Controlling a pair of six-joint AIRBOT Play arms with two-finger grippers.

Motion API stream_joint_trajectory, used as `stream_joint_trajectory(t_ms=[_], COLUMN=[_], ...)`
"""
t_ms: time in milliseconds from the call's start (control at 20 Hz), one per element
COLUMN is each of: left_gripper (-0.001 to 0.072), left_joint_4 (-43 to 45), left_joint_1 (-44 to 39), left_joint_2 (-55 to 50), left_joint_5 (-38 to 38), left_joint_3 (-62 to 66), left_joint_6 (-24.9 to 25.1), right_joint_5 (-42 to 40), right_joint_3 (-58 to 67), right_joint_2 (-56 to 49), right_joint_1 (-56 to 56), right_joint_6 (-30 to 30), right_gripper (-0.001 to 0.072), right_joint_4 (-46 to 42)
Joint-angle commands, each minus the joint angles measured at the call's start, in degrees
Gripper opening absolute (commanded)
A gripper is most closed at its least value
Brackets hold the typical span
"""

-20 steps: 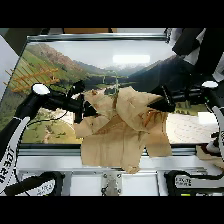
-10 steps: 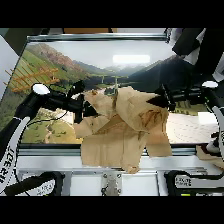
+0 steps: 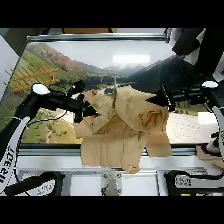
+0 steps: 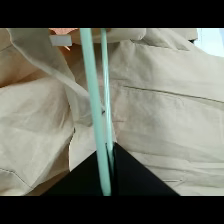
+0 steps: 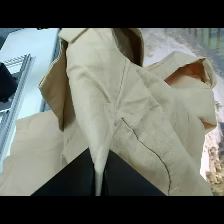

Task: Fold the clothes and pants, and hang the long-sleeved shirts on hangers.

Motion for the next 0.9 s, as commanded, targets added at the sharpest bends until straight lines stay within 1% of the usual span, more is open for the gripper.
stream_joint_trajectory(t_ms=[0,200,300,500,550,600,650,850], left_gripper=[0.0013,0.0015,0.0015,0.0016,0.0167,0.0390,0.0431,0.0431], left_joint_4=[0.48,1.49,3.61,6.25,6.27,6.27,6.29,6.34], left_joint_1=[-0.02,-0.02,-0.02,-0.02,-0.02,-0.02,-0.02,-0.02], left_joint_2=[0.00,0.00,0.02,0.02,0.02,0.02,0.02,0.20], left_joint_5=[-0.09,0.72,0.50,0.02,0.02,0.26,0.92,2.93], left_joint_3=[0.07,0.07,0.07,0.07,0.07,0.07,0.07,0.07], left_joint_6=[0.00,-0.13,-2.67,-3.21,-3.21,-3.89,-5.20,-6.82], right_joint_5=[0.00,0.26,0.26,0.22,0.22,0.22,0.22,0.24], right_joint_3=[-0.02,-0.02,-0.02,-0.02,-0.02,-0.02,-0.02,-0.02], right_joint_2=[-0.02,-0.02,-0.02,-0.02,-0.02,-0.02,-0.02,-0.02], right_joint_1=[0.02,0.02,0.02,0.02,0.02,0.02,0.02,0.02], right_joint_6=[0.04,0.04,0.07,0.07,0.07,0.07,0.07,0.07], right_gripper=[0.0007,0.0005,0.0006,0.0005,0.0005,0.0005,0.0005,0.0004], right_joint_4=[0.02,-0.02,-0.24,-0.63,-0.63,-0.63,-0.63,-0.61])
